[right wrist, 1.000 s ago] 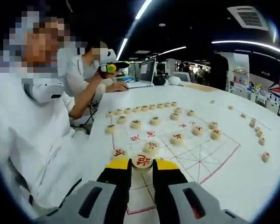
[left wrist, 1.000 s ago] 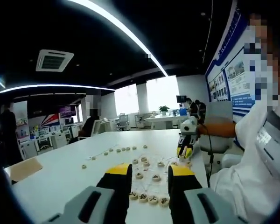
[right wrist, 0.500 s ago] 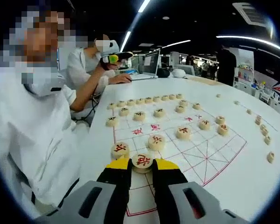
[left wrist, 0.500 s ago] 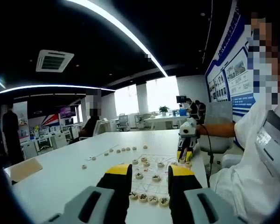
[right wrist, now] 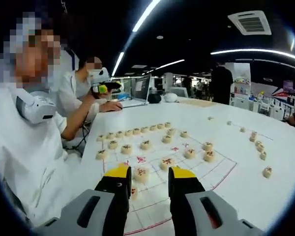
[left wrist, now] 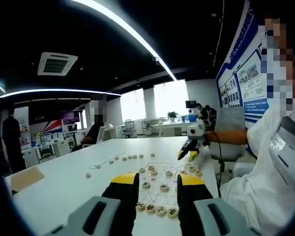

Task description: Pick up the chess pieces one by one and place each piece onto its starting position on the chessboard, setting the pieces on their correct points until all the chess pieces are arranged in the starting layout

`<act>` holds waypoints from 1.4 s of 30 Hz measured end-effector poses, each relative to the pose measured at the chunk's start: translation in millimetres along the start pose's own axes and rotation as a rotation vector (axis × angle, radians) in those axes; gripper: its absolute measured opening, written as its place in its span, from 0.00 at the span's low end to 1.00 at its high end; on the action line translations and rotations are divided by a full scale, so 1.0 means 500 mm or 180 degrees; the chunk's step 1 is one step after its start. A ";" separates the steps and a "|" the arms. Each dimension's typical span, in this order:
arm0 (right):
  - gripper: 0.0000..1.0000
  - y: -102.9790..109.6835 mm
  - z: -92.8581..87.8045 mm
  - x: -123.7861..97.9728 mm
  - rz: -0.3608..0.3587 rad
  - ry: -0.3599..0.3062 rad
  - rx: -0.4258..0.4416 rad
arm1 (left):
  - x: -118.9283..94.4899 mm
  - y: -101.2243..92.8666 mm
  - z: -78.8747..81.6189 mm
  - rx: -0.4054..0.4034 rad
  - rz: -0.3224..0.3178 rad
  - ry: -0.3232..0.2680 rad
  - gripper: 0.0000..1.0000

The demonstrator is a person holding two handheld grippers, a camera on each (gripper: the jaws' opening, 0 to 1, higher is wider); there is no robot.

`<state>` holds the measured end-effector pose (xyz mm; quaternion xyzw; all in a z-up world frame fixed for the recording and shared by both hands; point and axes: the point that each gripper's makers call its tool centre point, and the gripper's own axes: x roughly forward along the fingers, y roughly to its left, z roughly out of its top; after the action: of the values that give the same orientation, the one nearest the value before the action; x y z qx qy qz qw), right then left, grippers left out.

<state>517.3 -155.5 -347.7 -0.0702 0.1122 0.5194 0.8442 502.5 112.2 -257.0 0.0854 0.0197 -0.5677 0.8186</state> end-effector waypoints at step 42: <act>0.33 -0.474 -0.118 -0.074 -0.2728 0.0347 0.0742 | -0.003 0.008 0.000 0.0002 0.0012 -0.0001 0.32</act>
<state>706.0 -308.0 -394.3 -0.0419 0.1751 0.1021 0.9783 505.8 114.7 -256.2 0.0856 0.0192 -0.5661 0.8196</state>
